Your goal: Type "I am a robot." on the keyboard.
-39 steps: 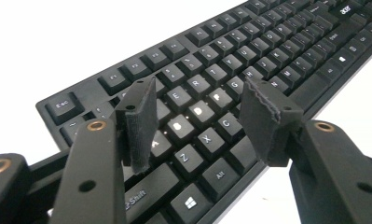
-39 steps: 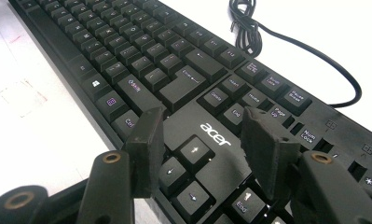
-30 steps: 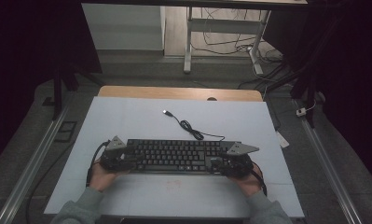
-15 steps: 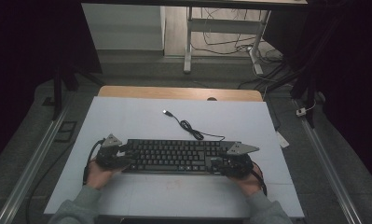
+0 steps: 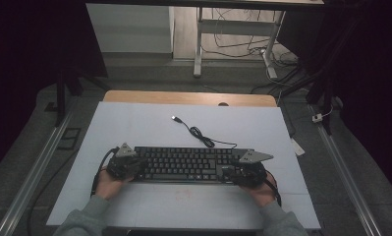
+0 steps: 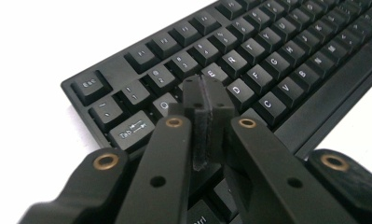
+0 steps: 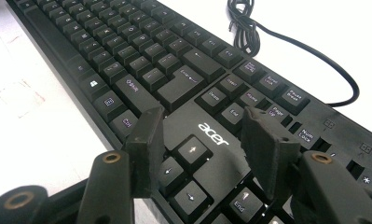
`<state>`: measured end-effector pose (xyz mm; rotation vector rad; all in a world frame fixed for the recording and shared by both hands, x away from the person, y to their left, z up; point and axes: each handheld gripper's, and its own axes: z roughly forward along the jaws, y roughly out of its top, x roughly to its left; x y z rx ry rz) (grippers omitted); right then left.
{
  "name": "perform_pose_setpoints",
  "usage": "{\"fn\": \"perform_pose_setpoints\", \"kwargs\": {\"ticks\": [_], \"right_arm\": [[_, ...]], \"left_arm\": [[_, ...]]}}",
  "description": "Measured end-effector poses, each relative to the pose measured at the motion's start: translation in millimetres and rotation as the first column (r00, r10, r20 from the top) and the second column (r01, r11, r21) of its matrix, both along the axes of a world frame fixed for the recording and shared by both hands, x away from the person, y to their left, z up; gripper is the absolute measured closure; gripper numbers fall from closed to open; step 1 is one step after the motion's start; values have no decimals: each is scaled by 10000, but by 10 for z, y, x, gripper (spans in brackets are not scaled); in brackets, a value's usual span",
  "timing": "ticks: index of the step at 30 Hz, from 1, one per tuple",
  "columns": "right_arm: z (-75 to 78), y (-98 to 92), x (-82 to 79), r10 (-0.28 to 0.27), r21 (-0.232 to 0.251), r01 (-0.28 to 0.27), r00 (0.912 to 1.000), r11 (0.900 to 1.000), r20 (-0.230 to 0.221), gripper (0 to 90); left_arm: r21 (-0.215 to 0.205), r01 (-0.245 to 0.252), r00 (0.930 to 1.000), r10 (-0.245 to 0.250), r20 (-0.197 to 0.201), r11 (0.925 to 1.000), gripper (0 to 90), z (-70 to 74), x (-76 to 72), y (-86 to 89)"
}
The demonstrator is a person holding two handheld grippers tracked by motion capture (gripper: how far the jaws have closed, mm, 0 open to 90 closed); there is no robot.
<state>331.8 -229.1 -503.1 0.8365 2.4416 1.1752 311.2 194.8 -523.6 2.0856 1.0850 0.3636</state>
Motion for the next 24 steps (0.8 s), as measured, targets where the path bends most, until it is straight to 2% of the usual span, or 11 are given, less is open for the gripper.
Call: {"fn": "perform_pose_setpoints", "kwargs": {"ticks": [18,24], "right_arm": [[3,-2,-1,8,19,-8,10000,10000,10,493],[4,-3,-1,8,23,-8,10000,10000,26,494]], "left_arm": [[263,-61,9999,64,-126,9996,890,-28,12,-19],[232,-109,9998,112,-146,9997,890,-30,15,-15]]}}
